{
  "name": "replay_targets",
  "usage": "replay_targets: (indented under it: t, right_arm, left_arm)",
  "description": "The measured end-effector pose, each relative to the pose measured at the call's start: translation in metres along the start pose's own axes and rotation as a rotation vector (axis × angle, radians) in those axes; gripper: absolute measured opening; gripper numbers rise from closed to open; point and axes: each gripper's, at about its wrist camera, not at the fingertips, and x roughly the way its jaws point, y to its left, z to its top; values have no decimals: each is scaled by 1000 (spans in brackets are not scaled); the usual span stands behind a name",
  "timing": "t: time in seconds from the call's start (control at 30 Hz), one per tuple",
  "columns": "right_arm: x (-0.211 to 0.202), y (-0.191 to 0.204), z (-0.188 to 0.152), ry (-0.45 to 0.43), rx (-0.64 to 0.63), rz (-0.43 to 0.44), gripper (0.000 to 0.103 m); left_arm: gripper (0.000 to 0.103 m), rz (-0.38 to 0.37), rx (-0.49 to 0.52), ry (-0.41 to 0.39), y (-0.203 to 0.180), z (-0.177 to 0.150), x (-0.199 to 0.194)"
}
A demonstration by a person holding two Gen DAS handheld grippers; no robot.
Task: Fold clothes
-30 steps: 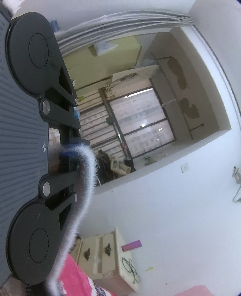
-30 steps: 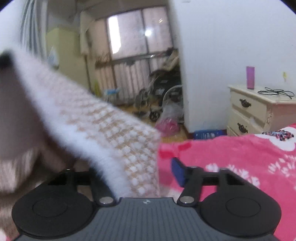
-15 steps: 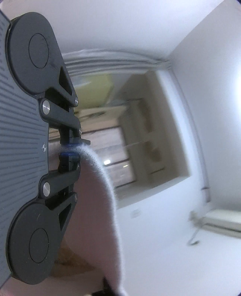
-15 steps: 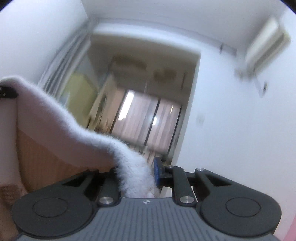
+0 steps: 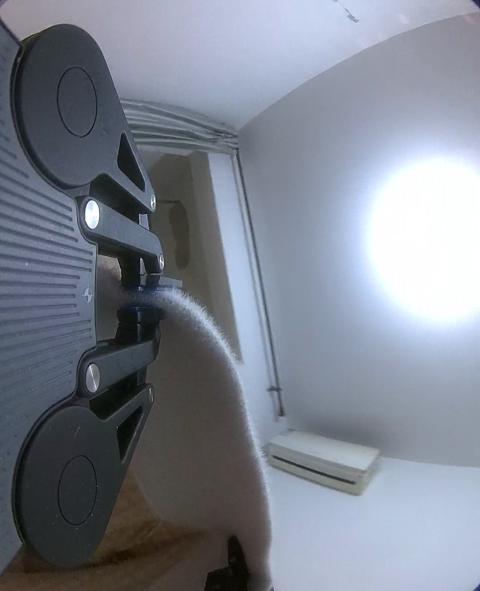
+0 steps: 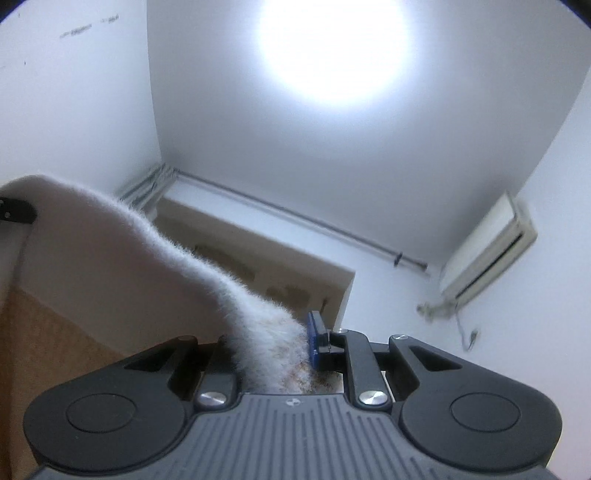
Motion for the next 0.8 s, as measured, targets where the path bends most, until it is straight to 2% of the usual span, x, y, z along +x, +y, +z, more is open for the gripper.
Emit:
replay_targets:
  t: [0.1, 0.23, 0.33, 0.43, 0.5, 0.6, 0.73, 0.8]
  right_arm:
    - [-17, -16, 34, -22, -25, -10, 18]
    - [-38, -32, 68, -30, -33, -16, 18]
    - [-44, -34, 64, -12, -45, -21, 18]
    - [-37, -30, 40, 70, -43, -1, 18]
    - [-27, -24, 12, 155, -43, 31, 18]
    - [-2, -7, -52, 284, -73, 83, 18]
    - [42, 28, -169, 488, -116, 176, 18]
    - [59, 55, -230, 573, -135, 219, 18]
  left_arm:
    - [7, -24, -8, -36, 5, 32, -14]
    - [7, -67, -4, -57, 9, 52, -26]
    - [7, -111, -10, -12, 4, 47, -24]
    - [7, -157, -13, 79, -9, 23, -11]
    - [8, -180, 2, 149, -17, -4, 1]
    - [8, -213, 29, 274, -32, -65, 21]
    - [8, -244, 42, 482, -57, -181, 53]
    - [8, -249, 44, 590, -69, -250, 73]
